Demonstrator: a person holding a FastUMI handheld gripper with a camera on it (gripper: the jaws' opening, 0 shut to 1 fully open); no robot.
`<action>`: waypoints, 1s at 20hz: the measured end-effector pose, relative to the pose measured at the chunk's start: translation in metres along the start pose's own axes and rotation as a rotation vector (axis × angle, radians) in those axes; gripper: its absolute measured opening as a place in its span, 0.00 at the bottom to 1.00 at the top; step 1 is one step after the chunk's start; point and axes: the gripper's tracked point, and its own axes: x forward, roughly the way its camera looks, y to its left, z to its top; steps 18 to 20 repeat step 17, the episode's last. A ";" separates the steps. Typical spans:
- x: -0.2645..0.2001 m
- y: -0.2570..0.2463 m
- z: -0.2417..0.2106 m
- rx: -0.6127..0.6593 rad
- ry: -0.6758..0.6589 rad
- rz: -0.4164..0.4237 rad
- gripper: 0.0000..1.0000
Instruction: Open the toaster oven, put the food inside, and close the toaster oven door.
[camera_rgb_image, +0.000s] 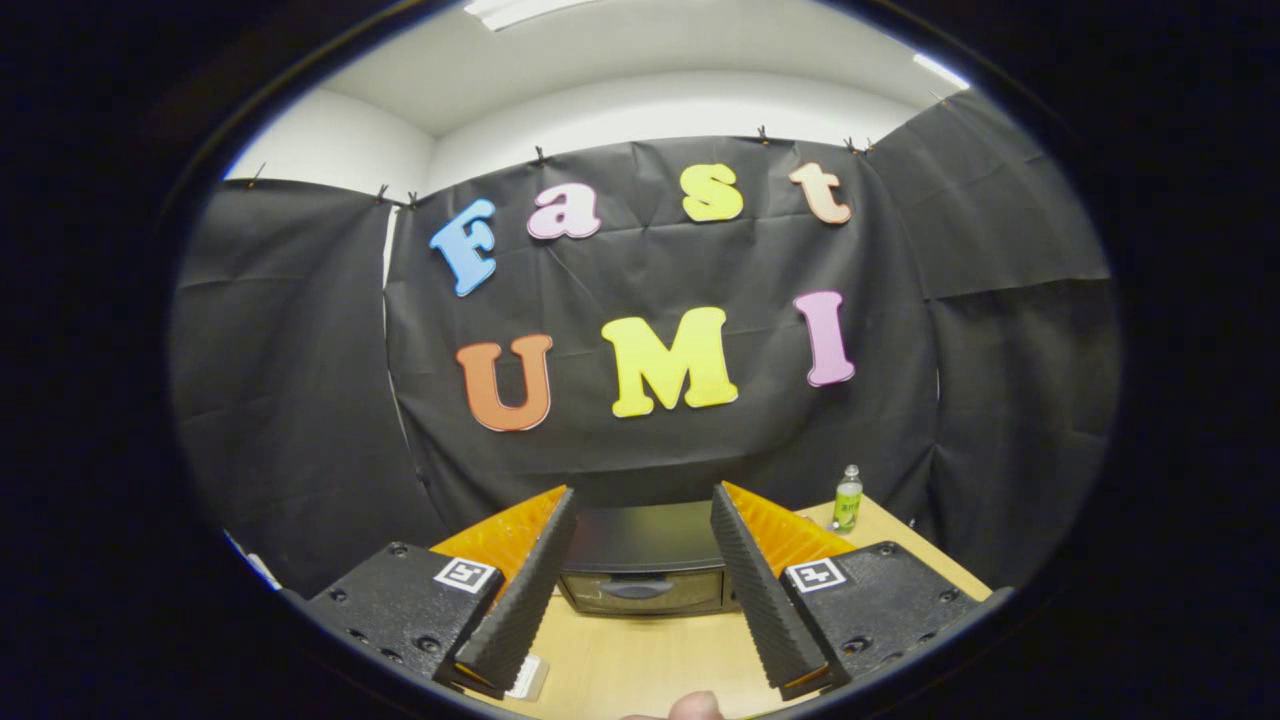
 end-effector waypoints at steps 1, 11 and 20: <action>0.001 0.000 0.000 0.002 0.002 0.001 0.91; 0.002 -0.001 -0.001 0.005 0.014 0.000 0.91; 0.003 -0.001 -0.001 0.009 0.016 0.000 0.91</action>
